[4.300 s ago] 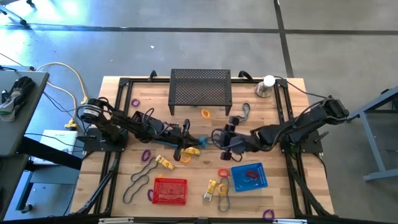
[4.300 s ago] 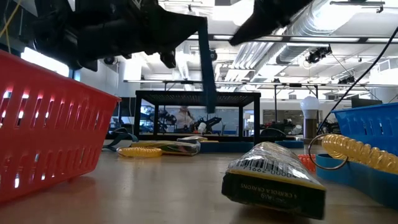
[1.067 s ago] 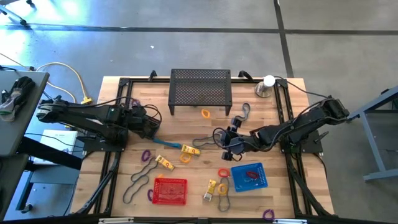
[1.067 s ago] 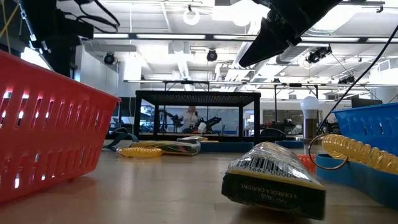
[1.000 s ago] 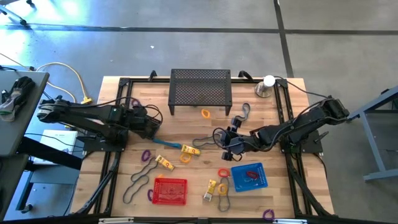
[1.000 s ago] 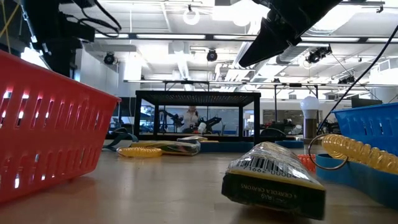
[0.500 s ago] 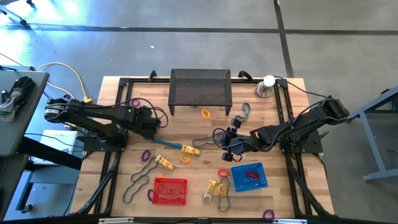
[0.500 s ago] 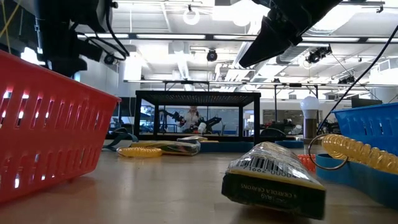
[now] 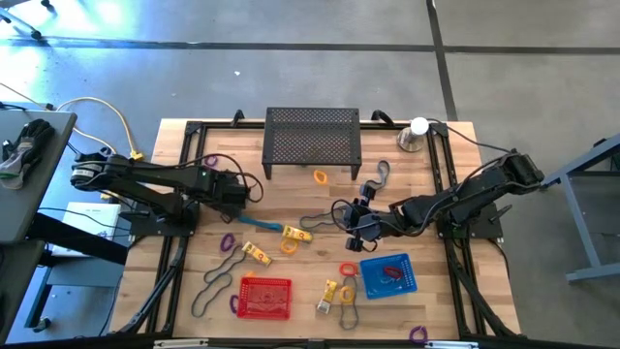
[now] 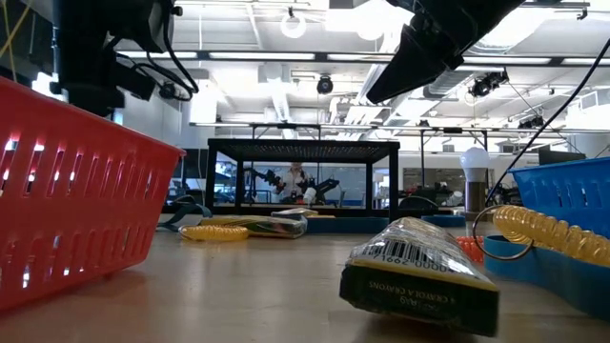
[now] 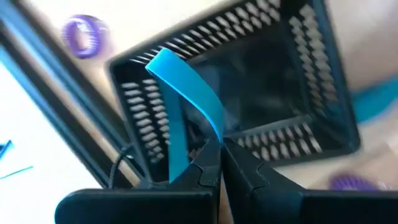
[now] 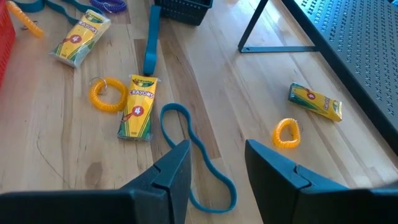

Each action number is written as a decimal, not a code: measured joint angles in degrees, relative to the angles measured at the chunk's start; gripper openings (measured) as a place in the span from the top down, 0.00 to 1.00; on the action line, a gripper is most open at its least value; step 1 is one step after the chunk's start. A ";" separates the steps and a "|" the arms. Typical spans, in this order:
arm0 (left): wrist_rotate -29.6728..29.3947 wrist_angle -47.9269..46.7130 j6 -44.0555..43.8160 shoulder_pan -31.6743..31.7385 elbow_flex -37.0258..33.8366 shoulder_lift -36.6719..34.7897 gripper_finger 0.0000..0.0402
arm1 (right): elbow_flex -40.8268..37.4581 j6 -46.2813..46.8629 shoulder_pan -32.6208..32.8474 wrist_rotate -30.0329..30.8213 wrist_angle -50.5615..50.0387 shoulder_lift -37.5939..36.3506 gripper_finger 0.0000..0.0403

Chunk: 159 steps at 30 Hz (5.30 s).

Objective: Pick & Place Office Desk Supplies
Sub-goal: Put the blue rubber band into the black bin, then put the yellow crayon box into the red bin

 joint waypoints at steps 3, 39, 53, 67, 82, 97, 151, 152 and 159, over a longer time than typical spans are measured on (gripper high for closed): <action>0.26 -0.07 0.46 0.08 0.02 0.04 1.00 | 0.00 0.00 0.00 0.00 0.00 0.00 0.65; -0.20 -1.75 4.38 1.42 1.29 -1.36 0.64 | 0.00 0.46 -0.04 -0.03 0.21 0.00 0.65; -10.60 30.30 5.68 -5.85 2.46 -9.21 0.64 | 0.00 0.46 -0.06 -0.02 0.08 0.00 0.65; -16.36 60.07 11.96 -9.57 -1.62 10.07 0.64 | 0.00 1.02 1.79 1.35 0.00 0.00 0.65; -46.26 96.88 12.86 -18.73 -1.64 36.07 0.64 | 0.00 0.18 9.83 12.48 -1.16 0.00 0.65; -34.71 113.07 10.80 -7.69 -1.60 43.76 0.64 | 0.00 3.08 16.65 12.11 -2.12 0.00 0.65; -34.02 139.78 37.27 2.84 -1.49 62.92 0.64 | 0.00 2.18 17.05 11.98 -11.59 -0.04 0.65; -36.56 139.70 37.15 2.73 -1.50 62.93 0.64 | 0.00 2.19 17.05 11.98 -11.79 -0.04 0.65; -41.23 139.25 37.29 1.56 -1.73 62.95 0.64 | 0.00 4.48 17.05 11.78 -13.85 -0.04 0.65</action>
